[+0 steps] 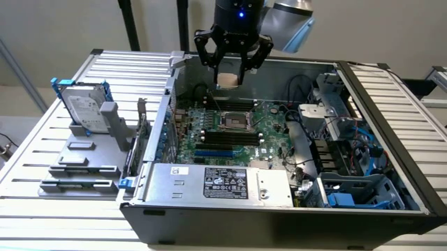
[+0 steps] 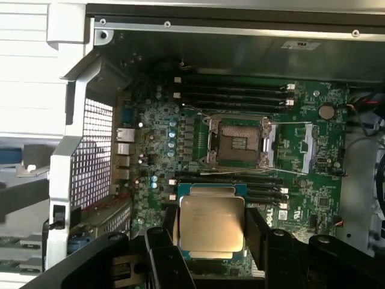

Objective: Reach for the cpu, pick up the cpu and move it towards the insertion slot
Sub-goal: 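Pick up the cpu and move it towards the insertion slot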

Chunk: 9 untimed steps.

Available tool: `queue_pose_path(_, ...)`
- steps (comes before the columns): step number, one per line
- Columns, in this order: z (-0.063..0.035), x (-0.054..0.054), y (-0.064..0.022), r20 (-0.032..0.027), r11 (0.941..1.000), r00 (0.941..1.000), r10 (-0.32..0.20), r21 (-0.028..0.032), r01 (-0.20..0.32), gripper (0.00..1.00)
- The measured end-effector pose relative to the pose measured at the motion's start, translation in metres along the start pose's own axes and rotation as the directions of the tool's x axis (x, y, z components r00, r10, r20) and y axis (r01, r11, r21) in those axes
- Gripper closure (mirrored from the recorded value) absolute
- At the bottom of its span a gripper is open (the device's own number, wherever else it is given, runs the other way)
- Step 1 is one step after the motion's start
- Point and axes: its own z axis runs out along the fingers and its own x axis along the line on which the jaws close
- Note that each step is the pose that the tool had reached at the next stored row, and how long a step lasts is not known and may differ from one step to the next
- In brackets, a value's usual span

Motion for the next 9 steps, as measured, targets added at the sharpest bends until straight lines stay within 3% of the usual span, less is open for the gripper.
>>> queue_pose_path(5,0.0004,-0.013,0.0104,0.0031,1.0,1.0,0.0,0.0002,0.0,0.46)
queue_pose_path(9,0.0017,-0.021,0.0163,0.0104,1.0,0.9999,0.0,0.0006,0.0,0.46)
